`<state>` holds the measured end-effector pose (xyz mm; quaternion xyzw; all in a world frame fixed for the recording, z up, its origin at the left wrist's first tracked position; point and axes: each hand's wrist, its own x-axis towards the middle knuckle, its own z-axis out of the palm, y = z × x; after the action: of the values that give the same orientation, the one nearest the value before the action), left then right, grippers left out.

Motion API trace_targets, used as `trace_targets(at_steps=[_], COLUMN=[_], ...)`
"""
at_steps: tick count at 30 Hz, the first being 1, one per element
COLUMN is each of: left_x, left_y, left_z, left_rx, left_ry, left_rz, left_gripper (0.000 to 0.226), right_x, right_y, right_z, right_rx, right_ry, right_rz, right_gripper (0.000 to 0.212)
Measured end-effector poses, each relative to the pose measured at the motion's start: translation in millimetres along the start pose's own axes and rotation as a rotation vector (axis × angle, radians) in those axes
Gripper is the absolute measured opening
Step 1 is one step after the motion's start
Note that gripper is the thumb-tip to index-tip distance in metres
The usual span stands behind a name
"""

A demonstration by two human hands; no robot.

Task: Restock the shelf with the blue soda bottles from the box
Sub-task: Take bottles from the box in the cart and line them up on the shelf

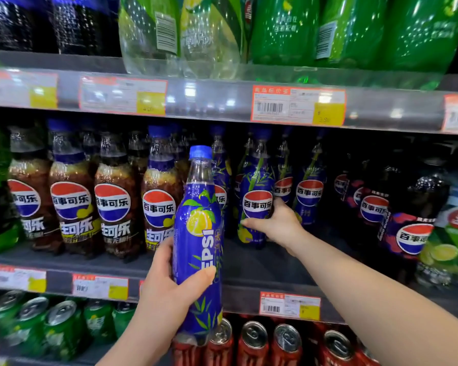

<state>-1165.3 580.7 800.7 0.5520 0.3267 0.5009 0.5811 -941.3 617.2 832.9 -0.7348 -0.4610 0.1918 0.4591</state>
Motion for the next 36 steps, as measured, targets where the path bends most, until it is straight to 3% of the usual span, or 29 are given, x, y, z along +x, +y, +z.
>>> trace_targets(at_steps=[4, 13, 20, 28, 32, 36], left_x=[1, 15, 55, 73, 73, 69], left_y=[1, 11, 9, -12, -17, -15], left_z=[0, 20, 88, 138, 138, 132], left_rx=[-0.018, 0.020, 0.045, 0.170, 0.196, 0.297], left_ry=[-0.021, -0.110, -0.230, -0.315, -0.305, -0.336], left_rz=[0.006, 0.037, 0.073, 0.142, 0.130, 0.145], left_gripper=[0.067, 0.062, 0.065, 0.067, 0.071, 0.082], right_x=[4, -2, -21, -35, -38, -44], right_y=[-2, 6, 25, 49, 53, 43], right_z=[6, -17, -69, -98, -100, -95], right_rx=[0.017, 0.070, 0.033, 0.038, 0.068, 0.178], right_ry=[0.021, 0.007, 0.159, 0.219, 0.184, -0.006], right_rz=[-0.007, 0.021, -0.010, 0.000, -0.005, -0.054], right_gripper=[0.069, 0.089, 0.058, 0.049, 0.048, 0.061])
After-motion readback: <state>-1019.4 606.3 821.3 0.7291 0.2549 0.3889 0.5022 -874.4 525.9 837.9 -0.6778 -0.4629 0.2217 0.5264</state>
